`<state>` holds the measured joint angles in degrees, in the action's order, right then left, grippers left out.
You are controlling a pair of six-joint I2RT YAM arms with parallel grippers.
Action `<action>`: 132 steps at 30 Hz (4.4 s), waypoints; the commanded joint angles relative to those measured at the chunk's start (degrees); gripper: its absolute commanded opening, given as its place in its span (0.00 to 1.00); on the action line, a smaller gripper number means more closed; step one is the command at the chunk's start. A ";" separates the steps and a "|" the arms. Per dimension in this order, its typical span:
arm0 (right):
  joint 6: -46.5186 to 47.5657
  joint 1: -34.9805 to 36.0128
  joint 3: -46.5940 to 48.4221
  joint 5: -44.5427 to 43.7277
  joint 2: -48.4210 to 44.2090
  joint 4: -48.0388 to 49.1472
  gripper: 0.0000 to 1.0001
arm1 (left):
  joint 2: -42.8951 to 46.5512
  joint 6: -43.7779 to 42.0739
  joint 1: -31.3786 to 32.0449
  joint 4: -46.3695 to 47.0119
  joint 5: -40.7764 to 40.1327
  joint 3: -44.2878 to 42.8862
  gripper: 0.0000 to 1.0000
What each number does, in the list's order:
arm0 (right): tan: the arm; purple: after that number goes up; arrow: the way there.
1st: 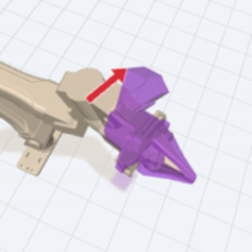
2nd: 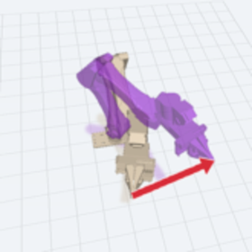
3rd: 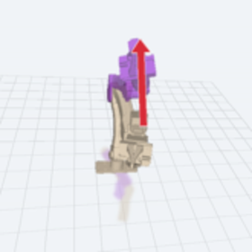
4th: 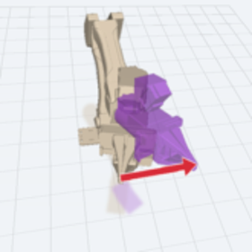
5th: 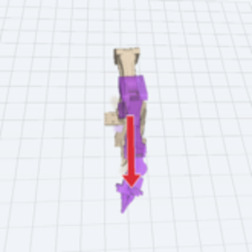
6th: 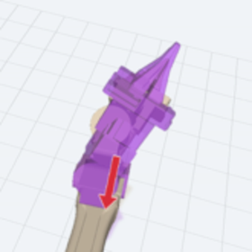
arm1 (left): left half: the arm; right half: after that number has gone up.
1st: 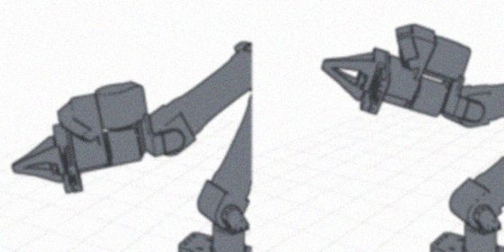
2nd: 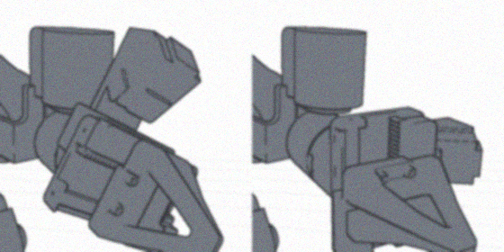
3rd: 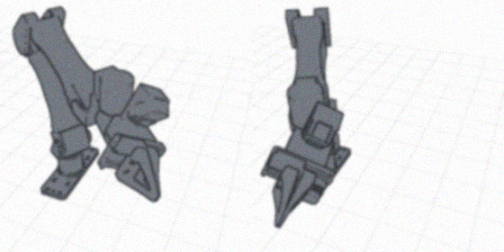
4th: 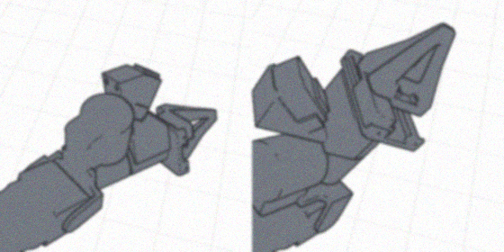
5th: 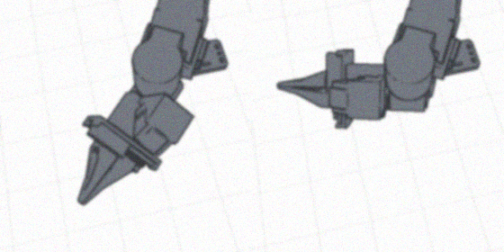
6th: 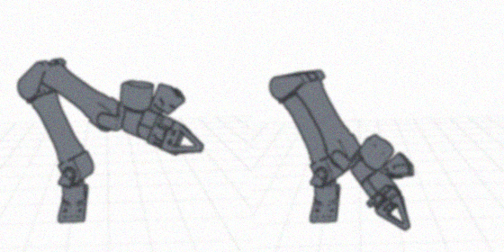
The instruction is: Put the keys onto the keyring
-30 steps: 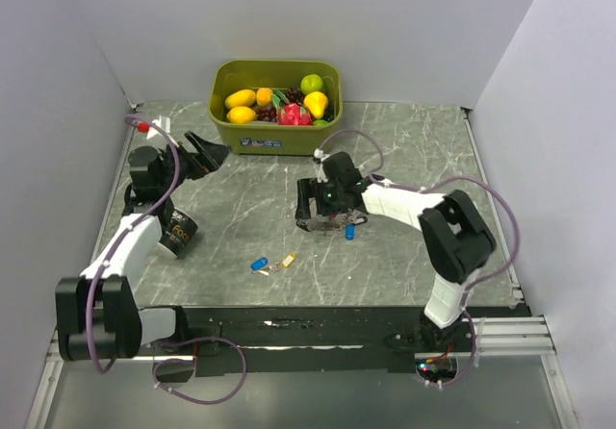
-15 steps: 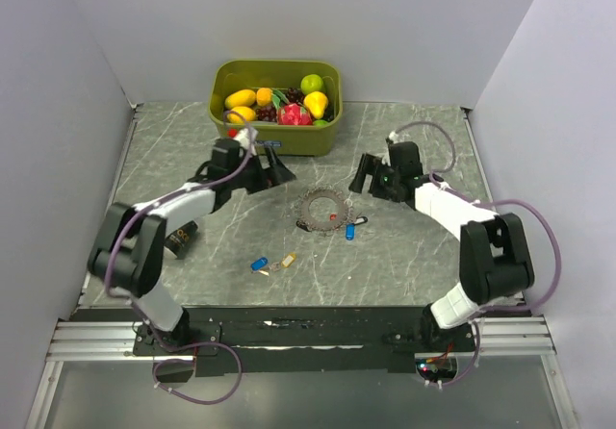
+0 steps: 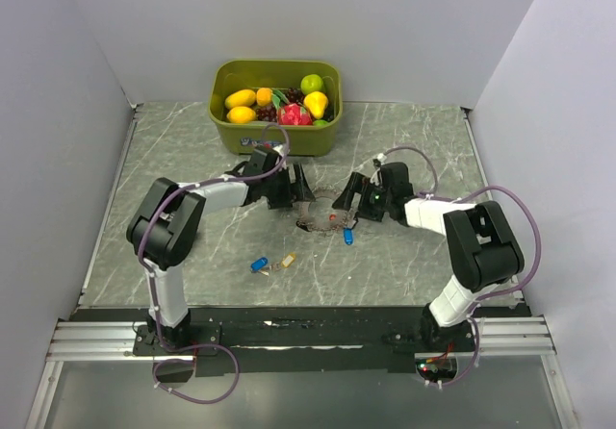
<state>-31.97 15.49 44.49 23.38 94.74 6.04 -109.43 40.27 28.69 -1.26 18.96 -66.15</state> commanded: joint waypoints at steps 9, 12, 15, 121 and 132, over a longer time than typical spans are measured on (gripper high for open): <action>-5.83 6.75 -5.55 2.46 0.89 6.08 0.99 | -2.81 -0.46 2.86 -0.68 0.38 -2.40 0.49; -5.30 6.75 -5.03 2.82 -0.08 4.95 0.99 | -2.46 -1.25 2.95 -1.55 -1.47 -2.32 0.40; -4.51 6.84 -5.29 1.86 -2.27 4.33 0.99 | -1.41 -2.39 2.95 -2.70 -3.05 -2.49 0.39; 9.38 6.49 -3.71 -2.37 -15.29 -3.49 1.00 | 15.21 -2.39 3.57 0.90 -6.74 14.38 0.79; 9.99 8.24 -1.69 -8.43 -14.23 -10.52 0.88 | 15.12 -2.65 3.57 0.82 -5.78 14.56 0.74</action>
<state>-22.74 23.00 40.23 18.09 79.88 -1.98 -94.02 37.12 32.12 -2.35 11.18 -51.96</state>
